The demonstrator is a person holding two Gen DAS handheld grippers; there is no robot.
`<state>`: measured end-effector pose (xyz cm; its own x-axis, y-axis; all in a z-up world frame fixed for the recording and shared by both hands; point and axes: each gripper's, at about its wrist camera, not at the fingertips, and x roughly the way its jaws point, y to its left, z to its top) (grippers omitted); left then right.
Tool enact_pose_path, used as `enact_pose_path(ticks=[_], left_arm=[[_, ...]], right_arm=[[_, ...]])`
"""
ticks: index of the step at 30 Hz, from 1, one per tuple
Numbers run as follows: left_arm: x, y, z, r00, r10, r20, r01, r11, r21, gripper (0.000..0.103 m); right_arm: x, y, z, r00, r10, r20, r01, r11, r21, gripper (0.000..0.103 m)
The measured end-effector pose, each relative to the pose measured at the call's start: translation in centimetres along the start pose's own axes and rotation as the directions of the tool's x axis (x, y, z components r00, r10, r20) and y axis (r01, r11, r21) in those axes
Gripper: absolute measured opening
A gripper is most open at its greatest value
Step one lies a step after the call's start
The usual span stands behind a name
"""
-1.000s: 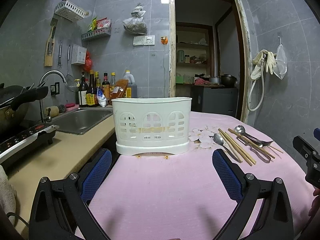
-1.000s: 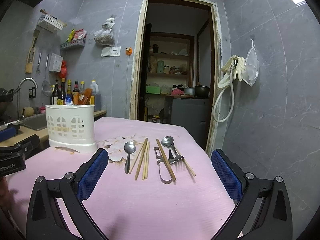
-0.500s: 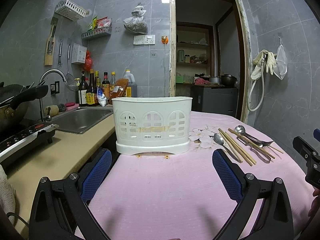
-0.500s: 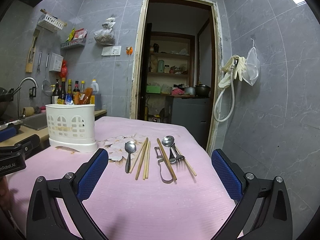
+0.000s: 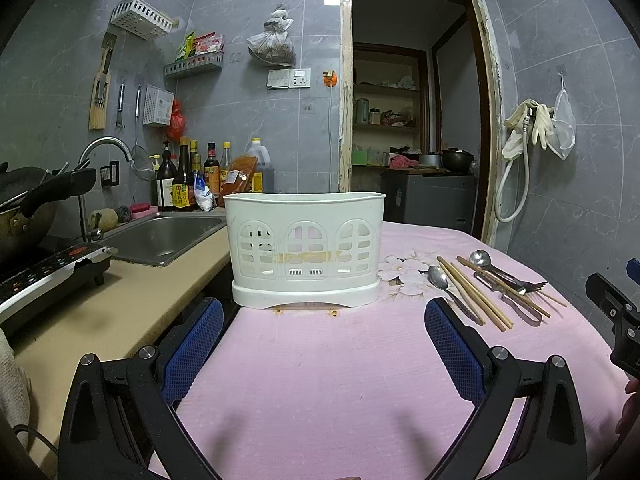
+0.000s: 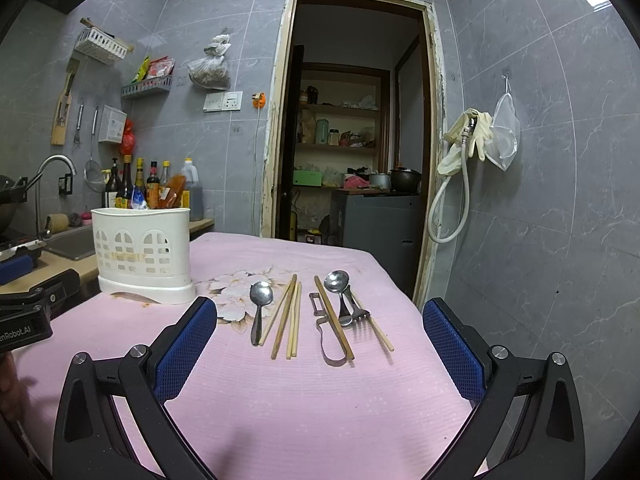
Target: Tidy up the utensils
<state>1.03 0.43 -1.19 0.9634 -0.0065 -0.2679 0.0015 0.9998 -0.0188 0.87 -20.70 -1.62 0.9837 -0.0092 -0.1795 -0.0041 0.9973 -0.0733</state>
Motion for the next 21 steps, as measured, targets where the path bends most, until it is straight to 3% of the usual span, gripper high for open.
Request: enact_pose_path(ticks=[21], left_arm=[[0.00, 0.06, -0.05, 1.000, -0.001, -0.005, 0.001, 1.000, -0.003, 0.099]], right_arm=[[0.07, -0.07, 0.05, 1.000, 0.001, -0.003, -0.001, 1.000, 0.001, 0.103]])
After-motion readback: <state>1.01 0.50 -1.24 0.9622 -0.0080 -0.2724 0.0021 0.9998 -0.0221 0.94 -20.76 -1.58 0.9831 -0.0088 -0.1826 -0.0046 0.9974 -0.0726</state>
